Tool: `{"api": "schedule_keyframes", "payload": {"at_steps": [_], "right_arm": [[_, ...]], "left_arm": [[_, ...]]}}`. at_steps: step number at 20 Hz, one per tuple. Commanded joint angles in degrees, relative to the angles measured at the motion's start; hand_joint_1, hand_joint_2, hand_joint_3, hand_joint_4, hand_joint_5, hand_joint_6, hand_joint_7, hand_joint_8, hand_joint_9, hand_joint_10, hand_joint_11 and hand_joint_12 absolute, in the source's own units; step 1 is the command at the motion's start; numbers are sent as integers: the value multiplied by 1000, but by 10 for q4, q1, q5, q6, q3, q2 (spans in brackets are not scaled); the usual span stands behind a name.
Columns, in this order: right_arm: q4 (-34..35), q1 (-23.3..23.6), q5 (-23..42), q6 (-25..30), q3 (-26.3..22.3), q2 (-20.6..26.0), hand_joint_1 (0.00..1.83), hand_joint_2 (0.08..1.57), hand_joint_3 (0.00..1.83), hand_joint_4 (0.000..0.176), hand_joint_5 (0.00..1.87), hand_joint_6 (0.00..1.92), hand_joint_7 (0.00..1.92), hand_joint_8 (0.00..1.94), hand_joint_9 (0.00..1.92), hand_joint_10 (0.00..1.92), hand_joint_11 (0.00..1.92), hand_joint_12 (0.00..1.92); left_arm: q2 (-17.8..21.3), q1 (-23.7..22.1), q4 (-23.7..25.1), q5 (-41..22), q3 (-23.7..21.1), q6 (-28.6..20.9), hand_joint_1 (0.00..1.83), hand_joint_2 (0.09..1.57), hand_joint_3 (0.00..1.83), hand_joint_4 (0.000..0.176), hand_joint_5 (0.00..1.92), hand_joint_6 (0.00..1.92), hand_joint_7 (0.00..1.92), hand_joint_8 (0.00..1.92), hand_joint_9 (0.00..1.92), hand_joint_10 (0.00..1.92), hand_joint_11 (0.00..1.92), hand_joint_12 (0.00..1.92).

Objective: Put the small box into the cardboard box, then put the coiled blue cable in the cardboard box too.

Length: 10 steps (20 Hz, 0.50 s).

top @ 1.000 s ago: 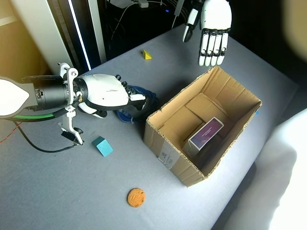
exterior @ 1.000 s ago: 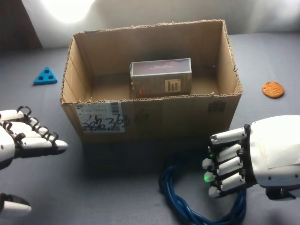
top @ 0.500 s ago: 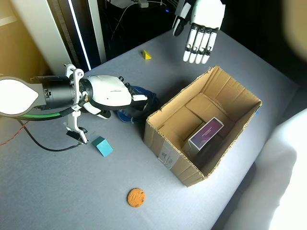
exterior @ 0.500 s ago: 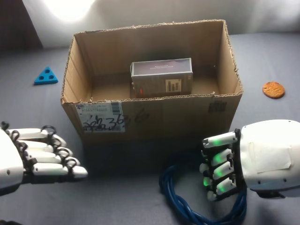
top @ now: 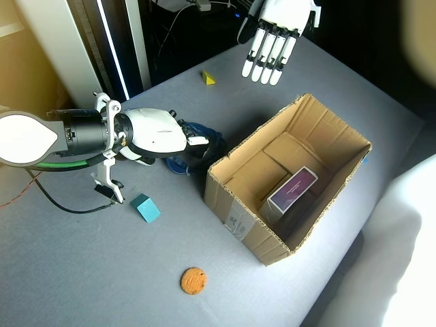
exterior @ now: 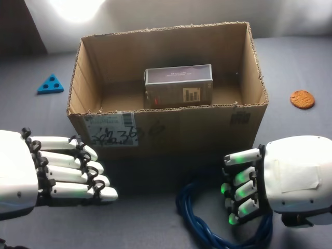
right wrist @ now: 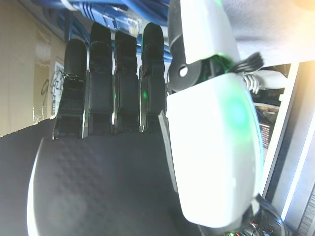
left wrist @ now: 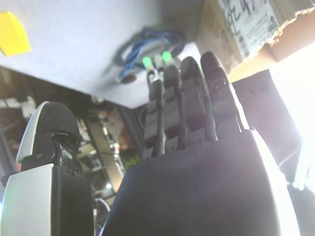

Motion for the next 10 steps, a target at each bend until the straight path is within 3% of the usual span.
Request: {"api": "schedule_keyframes", "payload": {"at_steps": [1, 7, 8, 10], "right_arm": [[26, 0, 41, -1, 0, 2, 1283, 970, 5, 0, 755, 13, 705, 17, 606, 21, 37, 1319], [40, -2, 34, 0, 8, -8, 1305, 989, 9, 0, 808, 26, 732, 17, 646, 31, 73, 1315], [41, -3, 33, 0, 8, -8, 1313, 955, 0, 0, 868, 39, 785, 28, 697, 44, 149, 1266], [42, -5, 33, 0, 8, -9, 1276, 1012, 13, 0, 829, 9, 742, 3, 649, 14, 68, 1298]], "left_arm": [[2, -7, -24, -36, 3, -2, 501, 1177, 1, 0, 189, 0, 255, 1, 212, 1, 0, 423], [-3, -16, -28, -36, 1, -2, 507, 1172, 0, 0, 188, 0, 257, 1, 227, 2, 0, 494], [-5, -19, -28, -36, 1, -2, 492, 1172, 0, 0, 199, 4, 267, 4, 235, 5, 0, 497], [-7, -24, -26, -36, -3, -2, 537, 1164, 0, 0, 221, 9, 279, 6, 237, 4, 0, 496]]}}
